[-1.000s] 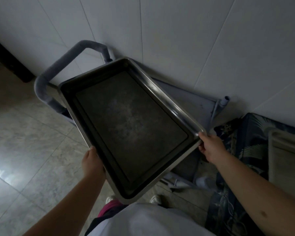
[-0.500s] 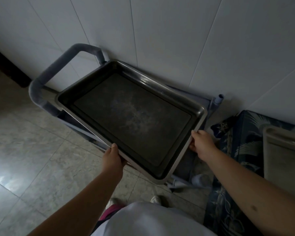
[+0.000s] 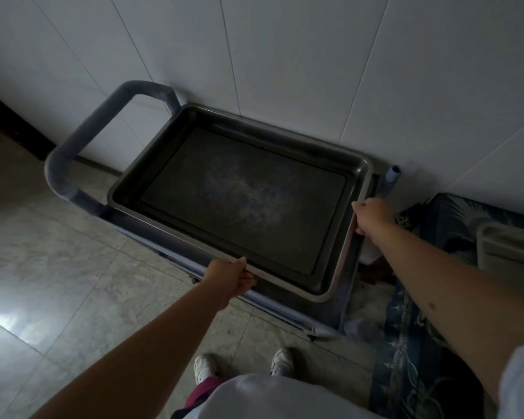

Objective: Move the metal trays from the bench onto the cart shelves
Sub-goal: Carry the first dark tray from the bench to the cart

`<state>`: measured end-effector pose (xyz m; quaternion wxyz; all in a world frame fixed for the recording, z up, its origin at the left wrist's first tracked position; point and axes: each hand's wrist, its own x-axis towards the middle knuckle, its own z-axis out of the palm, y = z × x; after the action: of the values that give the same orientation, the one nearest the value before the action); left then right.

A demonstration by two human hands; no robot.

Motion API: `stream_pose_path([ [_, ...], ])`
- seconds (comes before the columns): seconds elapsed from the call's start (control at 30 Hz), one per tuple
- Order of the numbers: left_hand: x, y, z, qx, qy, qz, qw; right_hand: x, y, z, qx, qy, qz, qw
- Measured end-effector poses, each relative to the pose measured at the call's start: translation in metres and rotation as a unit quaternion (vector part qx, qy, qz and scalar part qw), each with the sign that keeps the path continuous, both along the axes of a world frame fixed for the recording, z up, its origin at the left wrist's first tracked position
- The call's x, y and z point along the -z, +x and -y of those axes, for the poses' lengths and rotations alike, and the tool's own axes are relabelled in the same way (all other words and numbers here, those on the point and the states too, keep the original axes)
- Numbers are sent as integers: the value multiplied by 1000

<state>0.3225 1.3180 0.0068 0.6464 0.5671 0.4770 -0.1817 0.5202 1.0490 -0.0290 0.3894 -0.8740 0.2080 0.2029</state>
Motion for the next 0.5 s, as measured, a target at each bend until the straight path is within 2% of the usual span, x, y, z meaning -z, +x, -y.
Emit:
stream_pose_path([
  [0.2, 4, 6, 5, 45, -7, -8, 999, -4, 12, 4, -20, -23, 8, 1000],
  [0.33, 6, 7, -6, 141, 65, -28, 988, -17, 5, 4, -87, -64, 38, 993],
  [0.43, 7, 9, -12, 245, 149, -38, 957, -23, -16, 1, -143, -136, 45, 979],
  [0.5, 6, 8, -20, 332, 219, -22, 917, -27, -39, -4, -148, -159, 46, 975],
])
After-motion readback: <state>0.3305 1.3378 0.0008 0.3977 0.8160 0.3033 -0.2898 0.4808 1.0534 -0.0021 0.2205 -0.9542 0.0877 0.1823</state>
